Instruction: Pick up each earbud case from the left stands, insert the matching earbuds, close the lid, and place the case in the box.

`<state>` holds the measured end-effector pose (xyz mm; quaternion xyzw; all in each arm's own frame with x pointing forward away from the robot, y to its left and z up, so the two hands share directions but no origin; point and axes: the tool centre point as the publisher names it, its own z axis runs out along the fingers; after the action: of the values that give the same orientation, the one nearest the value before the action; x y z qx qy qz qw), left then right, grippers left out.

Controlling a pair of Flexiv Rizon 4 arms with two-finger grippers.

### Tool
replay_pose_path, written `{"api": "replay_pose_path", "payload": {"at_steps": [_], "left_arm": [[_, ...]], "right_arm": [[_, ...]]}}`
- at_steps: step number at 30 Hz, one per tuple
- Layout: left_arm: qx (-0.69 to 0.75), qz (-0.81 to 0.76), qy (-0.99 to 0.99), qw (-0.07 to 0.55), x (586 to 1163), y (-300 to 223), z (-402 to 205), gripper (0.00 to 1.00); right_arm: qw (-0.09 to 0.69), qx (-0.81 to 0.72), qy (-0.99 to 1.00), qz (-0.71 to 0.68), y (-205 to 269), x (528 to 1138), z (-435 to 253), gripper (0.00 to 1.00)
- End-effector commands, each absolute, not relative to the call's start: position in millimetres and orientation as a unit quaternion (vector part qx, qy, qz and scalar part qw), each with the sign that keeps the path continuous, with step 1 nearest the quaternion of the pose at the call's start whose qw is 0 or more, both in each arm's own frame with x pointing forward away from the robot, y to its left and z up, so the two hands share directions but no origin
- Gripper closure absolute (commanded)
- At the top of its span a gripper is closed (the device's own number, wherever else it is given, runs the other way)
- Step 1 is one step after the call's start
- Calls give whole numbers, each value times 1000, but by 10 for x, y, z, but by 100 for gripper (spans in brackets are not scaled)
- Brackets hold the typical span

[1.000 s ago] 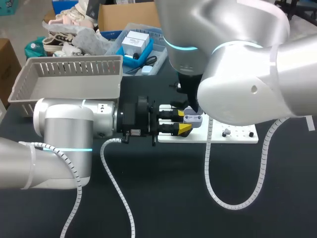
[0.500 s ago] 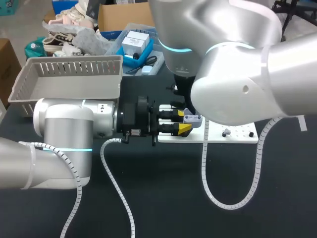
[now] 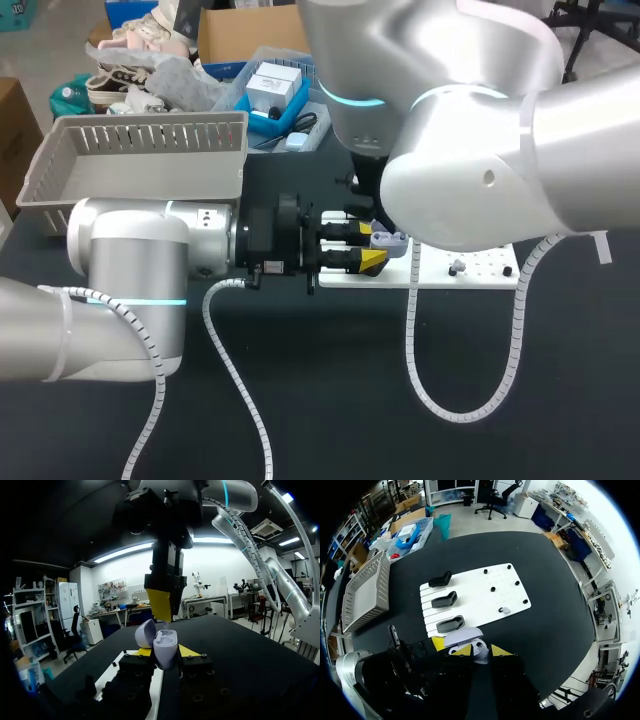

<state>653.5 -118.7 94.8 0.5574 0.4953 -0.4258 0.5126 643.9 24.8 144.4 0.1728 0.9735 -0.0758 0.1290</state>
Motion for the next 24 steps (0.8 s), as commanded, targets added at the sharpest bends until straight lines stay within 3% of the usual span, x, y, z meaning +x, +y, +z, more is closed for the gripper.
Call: {"api": "replay_pose_path", "payload": {"at_steps": [1, 24], "left_arm": [[557, -425, 495, 513, 6541, -1197, 941, 100], [557, -425, 495, 513, 6541, -1197, 941, 100]], "right_arm": [[126, 173, 974, -80, 275, 6466, 1436, 100], [121, 170, 974, -86, 270, 6481, 1377, 100]]}}
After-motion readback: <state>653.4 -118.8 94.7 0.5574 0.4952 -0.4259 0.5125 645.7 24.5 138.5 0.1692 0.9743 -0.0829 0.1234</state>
